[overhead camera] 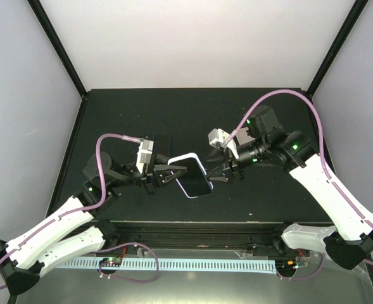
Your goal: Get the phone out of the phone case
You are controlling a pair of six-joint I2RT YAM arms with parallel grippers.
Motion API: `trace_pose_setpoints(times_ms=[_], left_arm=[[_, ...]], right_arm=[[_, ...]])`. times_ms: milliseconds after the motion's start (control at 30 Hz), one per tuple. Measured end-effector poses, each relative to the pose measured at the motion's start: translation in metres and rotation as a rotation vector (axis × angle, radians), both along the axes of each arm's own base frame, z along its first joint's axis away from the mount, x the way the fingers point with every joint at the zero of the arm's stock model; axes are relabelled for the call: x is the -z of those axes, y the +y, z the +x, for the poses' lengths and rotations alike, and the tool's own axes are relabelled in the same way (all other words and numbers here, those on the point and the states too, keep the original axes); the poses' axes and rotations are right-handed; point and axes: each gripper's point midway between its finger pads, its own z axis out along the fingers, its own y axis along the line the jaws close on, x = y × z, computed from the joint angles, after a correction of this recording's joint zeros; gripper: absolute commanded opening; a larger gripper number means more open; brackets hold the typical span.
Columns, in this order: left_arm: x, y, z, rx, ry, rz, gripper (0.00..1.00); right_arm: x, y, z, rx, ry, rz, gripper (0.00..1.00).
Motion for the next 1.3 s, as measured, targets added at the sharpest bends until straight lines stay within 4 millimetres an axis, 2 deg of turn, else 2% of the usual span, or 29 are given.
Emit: trace_pose_setpoints(times_ms=[67,100,267,333,400,500,667,833,1000,1167,1300], left_arm=[[0.003,0.001,0.000,-0.011,-0.007,0.027,0.01],[0.011,0.002,0.003,-0.035,-0.001,0.063,0.02],[0.081,0.000,0.019,-0.094,0.111,0.299,0.02],[0.098,0.001,0.019,-0.095,0.125,0.365,0.02],[0.106,0.003,0.017,-0.089,0.120,0.397,0.02],[0.110,0.003,0.013,-0.065,0.103,0.415,0.02],[0.108,0.002,0.004,-0.010,0.086,0.408,0.02],[0.106,0.001,-0.004,0.035,0.084,0.397,0.01],[0.100,0.002,-0.009,0.058,0.071,0.377,0.02],[0.096,0.001,-0.012,0.075,0.067,0.362,0.01],[0.096,0.001,-0.014,0.084,0.071,0.358,0.01]], right_arm=[[-0.003,-0.004,0.001,0.004,-0.053,-0.009,0.65],[-0.009,-0.005,-0.003,-0.010,-0.077,0.005,0.66],[-0.047,-0.013,-0.023,-0.075,-0.215,0.092,0.65],[-0.054,-0.013,-0.028,-0.097,-0.213,0.120,0.61],[-0.055,-0.010,-0.029,-0.106,-0.184,0.140,0.56],[-0.045,-0.001,-0.019,-0.083,-0.118,0.135,0.54],[-0.009,0.018,0.004,-0.061,0.008,0.069,0.49],[0.019,0.026,0.013,-0.056,0.085,0.018,0.47],[0.027,0.026,0.013,-0.055,0.107,0.007,0.48],[0.028,0.026,0.011,-0.073,0.104,0.013,0.53],[0.028,0.025,0.008,-0.089,0.104,0.020,0.52]])
